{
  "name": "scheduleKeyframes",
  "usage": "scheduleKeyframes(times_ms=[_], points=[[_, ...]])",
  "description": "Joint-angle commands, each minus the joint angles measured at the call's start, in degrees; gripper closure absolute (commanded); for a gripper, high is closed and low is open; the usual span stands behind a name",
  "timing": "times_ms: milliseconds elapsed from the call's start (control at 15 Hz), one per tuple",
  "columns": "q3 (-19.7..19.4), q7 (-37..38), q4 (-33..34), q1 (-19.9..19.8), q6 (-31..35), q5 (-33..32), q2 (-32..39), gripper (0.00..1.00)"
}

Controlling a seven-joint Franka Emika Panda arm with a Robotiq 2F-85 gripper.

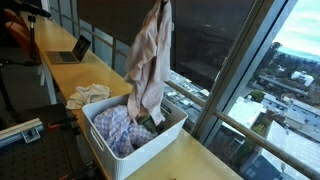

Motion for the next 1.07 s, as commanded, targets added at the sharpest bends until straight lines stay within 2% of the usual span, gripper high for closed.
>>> scheduleKeyframes(times_ms=[0, 333, 400, 467, 800, 1000], points=[[-1.3, -1.0, -7.3, -0.7, 4.4, 1.4, -1.1, 1.0], [-2.0, -1.4, -14.4, -1.1, 8.2, 1.1, -0.9, 1.0], [-2.0, -1.3, -15.5, -1.1, 8.8, 1.0, -0.9, 0.93], [-2.0, -1.1, -16.6, -1.1, 9.2, 1.0, -1.0, 0.74], [-1.7, -0.6, -19.4, -0.8, 10.0, -0.4, -3.0, 0.39], [0.3, 0.5, -19.8, 0.8, 10.3, -0.5, -4.3, 0.16]])
